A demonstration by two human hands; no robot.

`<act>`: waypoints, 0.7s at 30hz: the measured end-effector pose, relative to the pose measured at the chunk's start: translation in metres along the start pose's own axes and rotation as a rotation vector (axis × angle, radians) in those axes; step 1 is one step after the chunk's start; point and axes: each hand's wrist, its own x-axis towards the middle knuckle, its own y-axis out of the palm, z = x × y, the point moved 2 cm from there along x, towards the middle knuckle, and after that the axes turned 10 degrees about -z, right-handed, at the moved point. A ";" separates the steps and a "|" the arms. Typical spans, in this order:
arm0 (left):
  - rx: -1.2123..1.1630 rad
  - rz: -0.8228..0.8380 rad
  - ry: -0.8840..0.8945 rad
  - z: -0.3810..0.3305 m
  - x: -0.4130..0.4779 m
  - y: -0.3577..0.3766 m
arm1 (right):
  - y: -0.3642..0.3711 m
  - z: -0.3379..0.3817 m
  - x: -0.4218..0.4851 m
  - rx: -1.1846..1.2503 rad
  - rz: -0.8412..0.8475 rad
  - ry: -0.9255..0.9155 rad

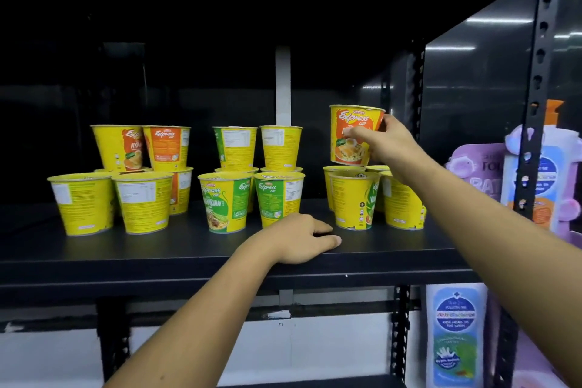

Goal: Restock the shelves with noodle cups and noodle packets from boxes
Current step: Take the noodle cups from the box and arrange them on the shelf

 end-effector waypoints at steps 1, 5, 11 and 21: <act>-0.006 -0.003 -0.002 0.000 0.000 0.000 | 0.003 -0.001 0.004 -0.007 -0.011 0.006; -0.035 -0.027 -0.018 0.003 0.001 0.002 | 0.017 -0.006 0.024 -0.030 -0.038 0.023; -0.033 -0.033 -0.028 0.005 0.003 0.003 | 0.031 -0.007 0.044 -0.148 -0.007 0.024; -0.032 -0.027 -0.032 0.004 0.002 0.003 | 0.039 -0.036 0.057 -0.258 -0.008 0.176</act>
